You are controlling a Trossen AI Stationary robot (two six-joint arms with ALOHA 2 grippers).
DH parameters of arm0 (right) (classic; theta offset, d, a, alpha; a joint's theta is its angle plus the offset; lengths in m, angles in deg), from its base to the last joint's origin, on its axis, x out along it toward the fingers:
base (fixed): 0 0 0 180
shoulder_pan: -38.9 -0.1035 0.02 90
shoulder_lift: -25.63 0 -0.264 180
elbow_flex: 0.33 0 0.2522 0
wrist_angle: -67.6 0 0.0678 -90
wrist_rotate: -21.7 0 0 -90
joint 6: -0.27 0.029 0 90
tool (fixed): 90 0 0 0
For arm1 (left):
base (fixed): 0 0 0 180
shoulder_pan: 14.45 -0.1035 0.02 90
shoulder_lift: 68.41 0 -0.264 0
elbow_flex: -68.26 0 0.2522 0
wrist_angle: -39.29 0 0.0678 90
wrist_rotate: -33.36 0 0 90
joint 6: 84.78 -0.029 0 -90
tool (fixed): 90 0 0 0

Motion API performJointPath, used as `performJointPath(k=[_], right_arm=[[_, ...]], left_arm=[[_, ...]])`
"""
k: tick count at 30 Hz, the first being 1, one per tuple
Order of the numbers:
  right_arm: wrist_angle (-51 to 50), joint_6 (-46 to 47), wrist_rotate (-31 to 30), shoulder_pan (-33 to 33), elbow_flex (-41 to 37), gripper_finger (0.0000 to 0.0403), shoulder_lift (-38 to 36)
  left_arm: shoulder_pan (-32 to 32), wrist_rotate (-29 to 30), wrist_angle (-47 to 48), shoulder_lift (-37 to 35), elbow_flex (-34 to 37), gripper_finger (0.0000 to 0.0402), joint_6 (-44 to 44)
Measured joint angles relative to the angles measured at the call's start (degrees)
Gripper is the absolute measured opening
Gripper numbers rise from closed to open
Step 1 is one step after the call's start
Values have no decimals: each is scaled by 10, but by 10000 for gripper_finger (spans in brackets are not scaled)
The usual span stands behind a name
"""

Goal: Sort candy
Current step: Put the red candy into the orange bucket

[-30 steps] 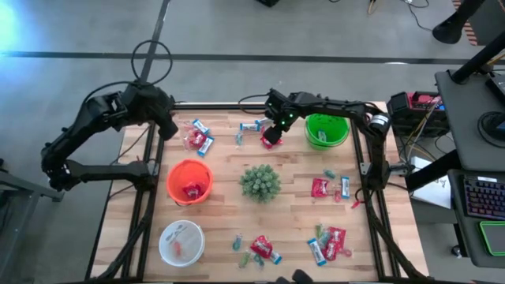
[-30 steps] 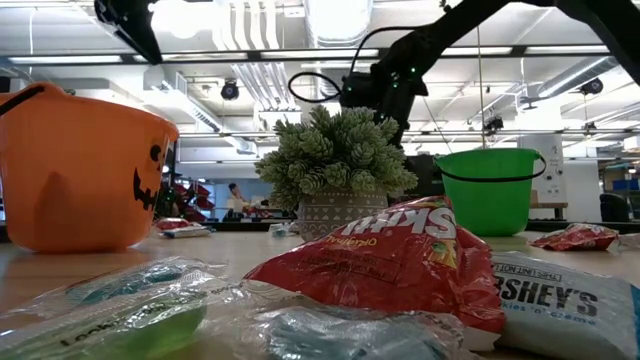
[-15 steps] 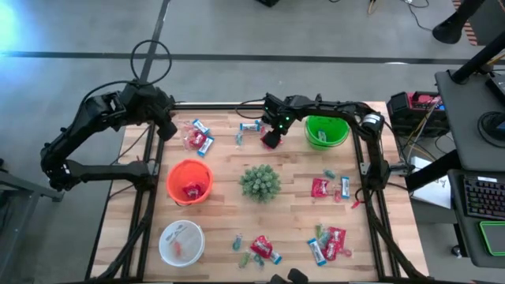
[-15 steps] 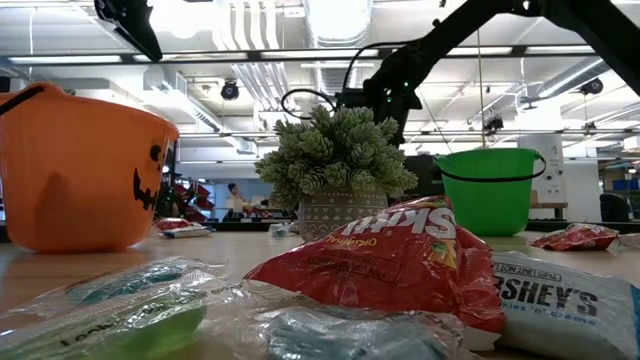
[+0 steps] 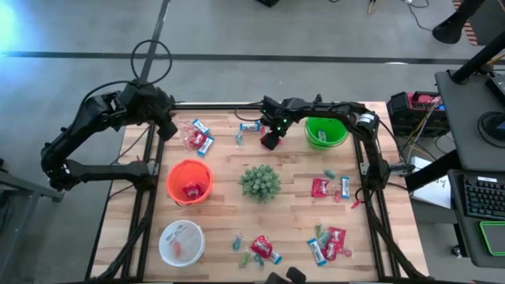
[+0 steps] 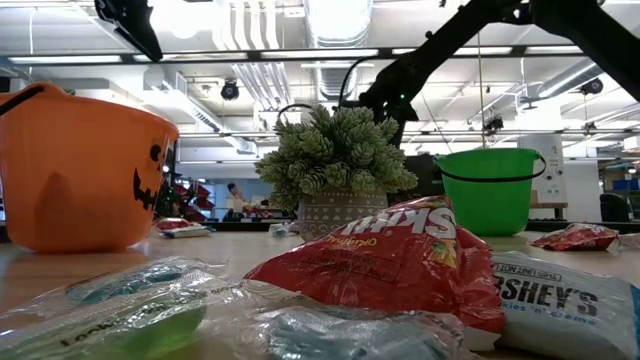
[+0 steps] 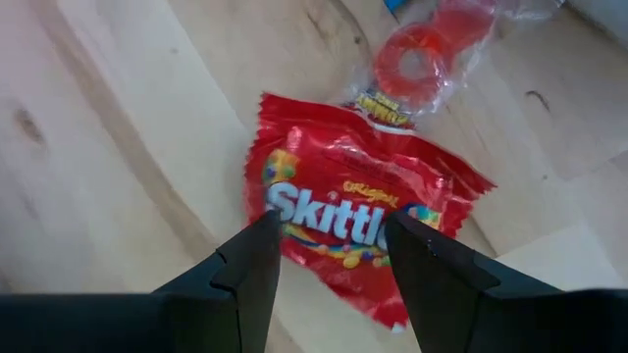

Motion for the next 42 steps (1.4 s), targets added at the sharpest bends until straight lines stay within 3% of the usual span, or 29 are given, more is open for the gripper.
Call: performJointPath(k=[9, 12, 16, 18, 25, 42], right_arm=[[6, 30, -8, 0, 3, 166, 27], [2, 37, -8, 2, 2, 124, 25], [-10, 34, -10, 5, 1, 39, 15], [-18, 32, -10, 6, 0, 20, 11], [-66, 25, -15, 7, -2, 13, -7], [-58, 15, -10, -18, 25, 12, -135]], left_arm=[[0, 0, -3, 3, 0, 150, 0], [0, 0, -4, 3, 0, 150, 0], [0, 0, -4, 3, 0, 150, 0], [0, 0, -3, 3, 0, 150, 0], [0, 0, -3, 3, 0, 150, 0], [0, -19, -2, 1, 0, 150, 3]])
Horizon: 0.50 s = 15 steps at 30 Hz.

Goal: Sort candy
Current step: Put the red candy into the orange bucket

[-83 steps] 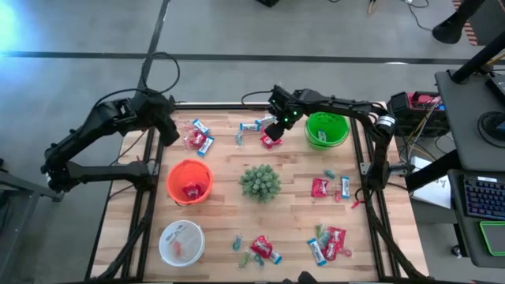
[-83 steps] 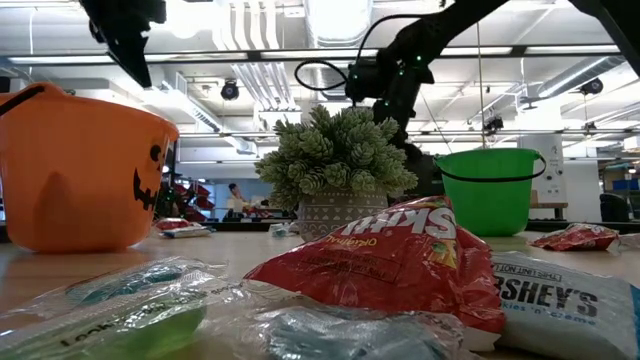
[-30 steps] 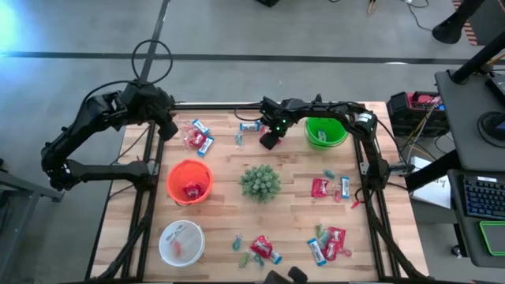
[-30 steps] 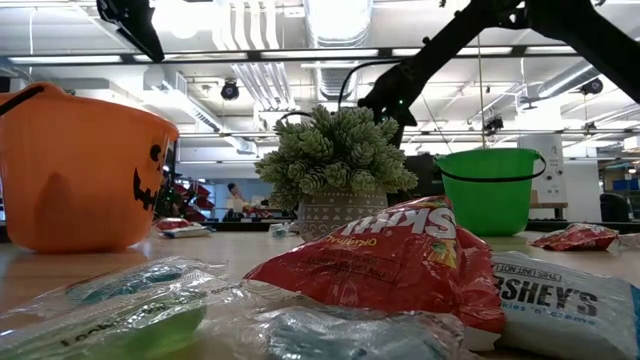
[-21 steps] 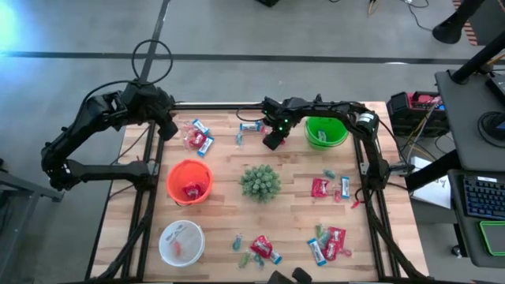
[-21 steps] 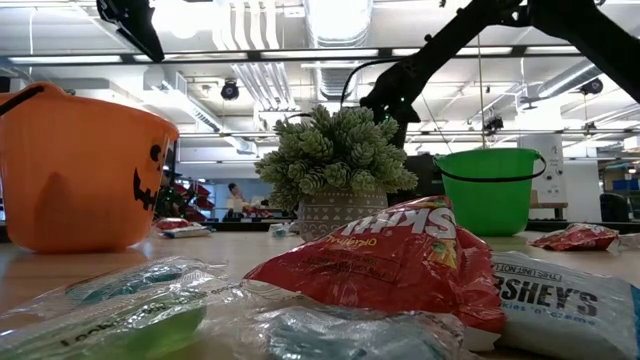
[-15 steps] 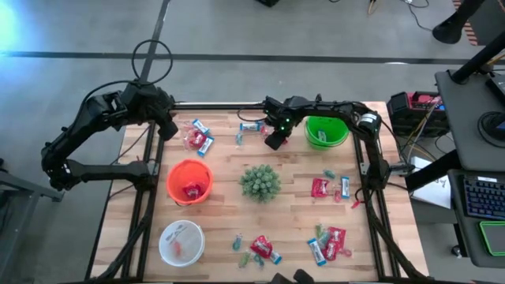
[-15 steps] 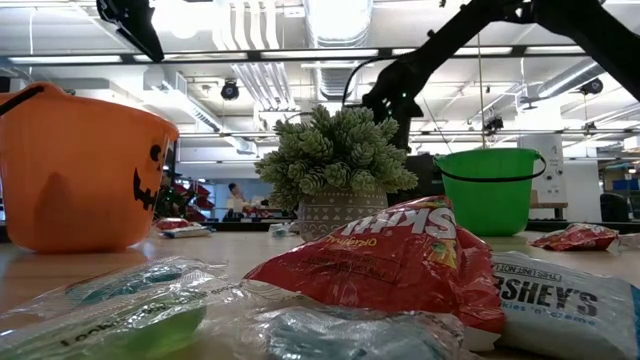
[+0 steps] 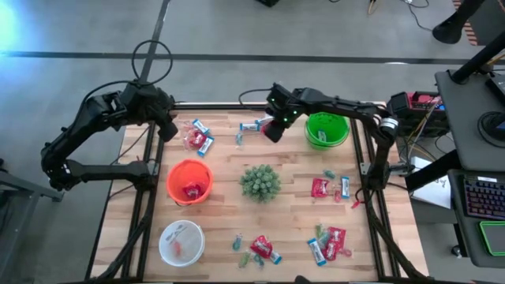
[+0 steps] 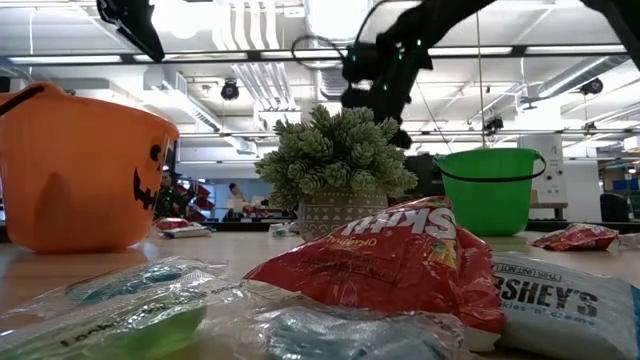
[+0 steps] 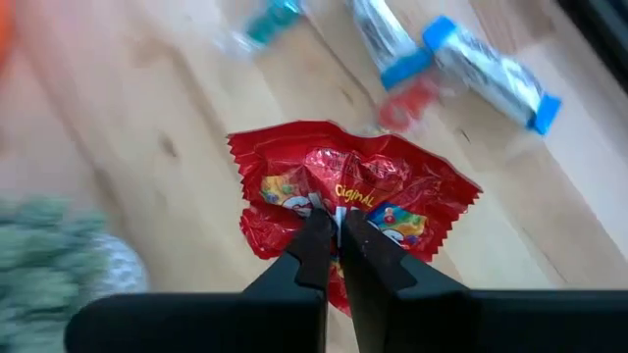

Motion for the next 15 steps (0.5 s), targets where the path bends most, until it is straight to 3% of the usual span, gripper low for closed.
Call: performJointPath(k=[7, 15], right_arm=[[-1, 17, 0, -45, 65, 12, -4], [24, 61, 0, -93, 169, 12, 7]], left_arm=[[0, -21, 12, -10, 0, 150, -3], [0, -142, 11, -24, 0, 150, 3]])
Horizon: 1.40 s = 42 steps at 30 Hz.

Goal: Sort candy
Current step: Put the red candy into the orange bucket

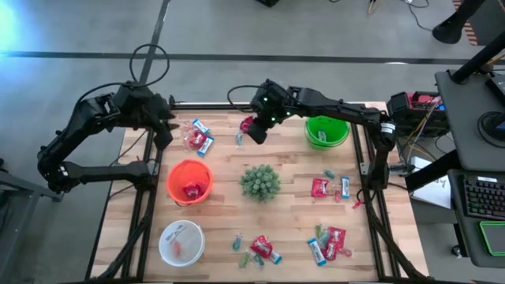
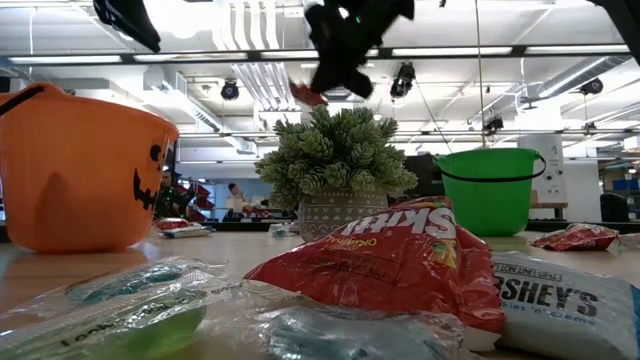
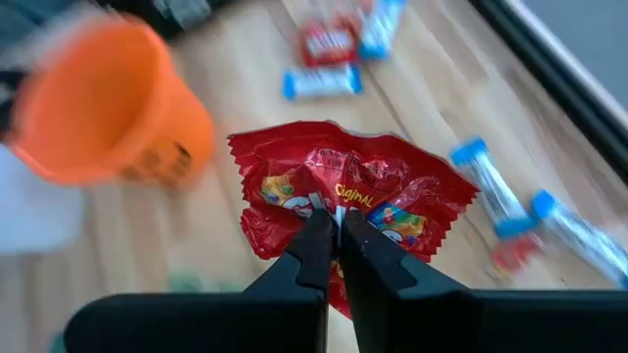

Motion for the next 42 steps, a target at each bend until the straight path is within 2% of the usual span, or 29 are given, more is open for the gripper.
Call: performJointPath(k=[7, 17, 28, 42], right_arm=[[44, 5, 0, -35, 107, 12, 48], [40, 10, 0, -75, 278, 12, 168], [118, 41, -6, -88, 274, 9, 177], [116, 41, -30, -88, 274, 9, 179]], left_arm=[[0, -86, -39, 0, 0, 152, 9], [0, -196, -67, 1, 0, 159, 14], [1, -230, -68, 19, 0, 158, 10], [1, -269, -93, 57, 0, 158, 3]])
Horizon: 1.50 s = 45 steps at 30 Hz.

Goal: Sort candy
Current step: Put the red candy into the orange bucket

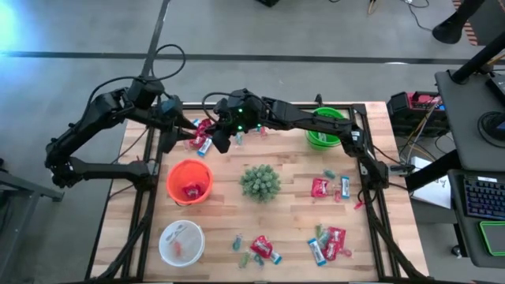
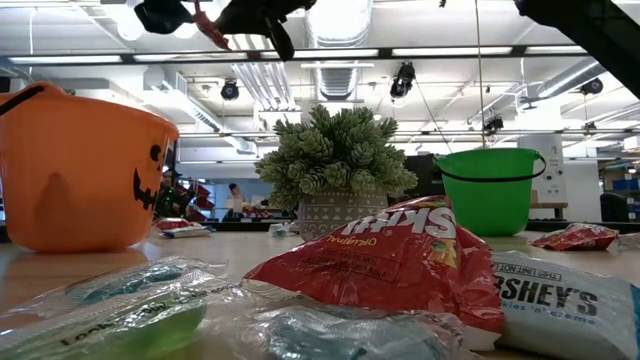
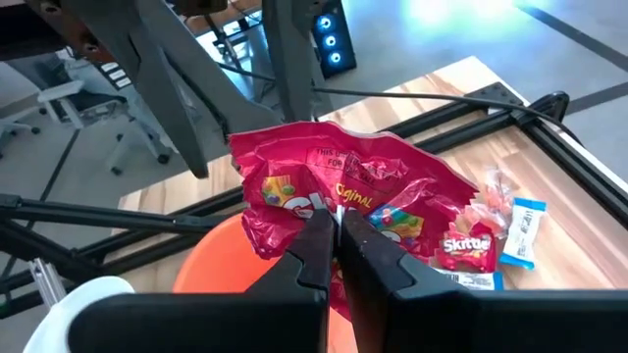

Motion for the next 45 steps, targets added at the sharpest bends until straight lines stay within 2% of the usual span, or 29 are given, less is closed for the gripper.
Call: performJointPath(k=[22, 27, 33, 39, 45], right_arm=[[-15, -3, 1, -10, 0, 9, 0], [-20, -5, 2, -10, 0, 9, 0], [-25, -9, 8, -11, 0, 9, -4], [-25, -18, 14, -11, 0, 17, -5], [-14, -33, 36, -10, 0, 69, -5]], left_arm=[[0, 21, -11, 58, 0, 154, -19], [0, 11, -11, 62, 0, 113, -40], [-1, -32, -9, 57, 0, 16, -65], [-1, -32, -6, 57, 0, 12, -69], [0, -34, 5, 55, 0, 5, -69]])
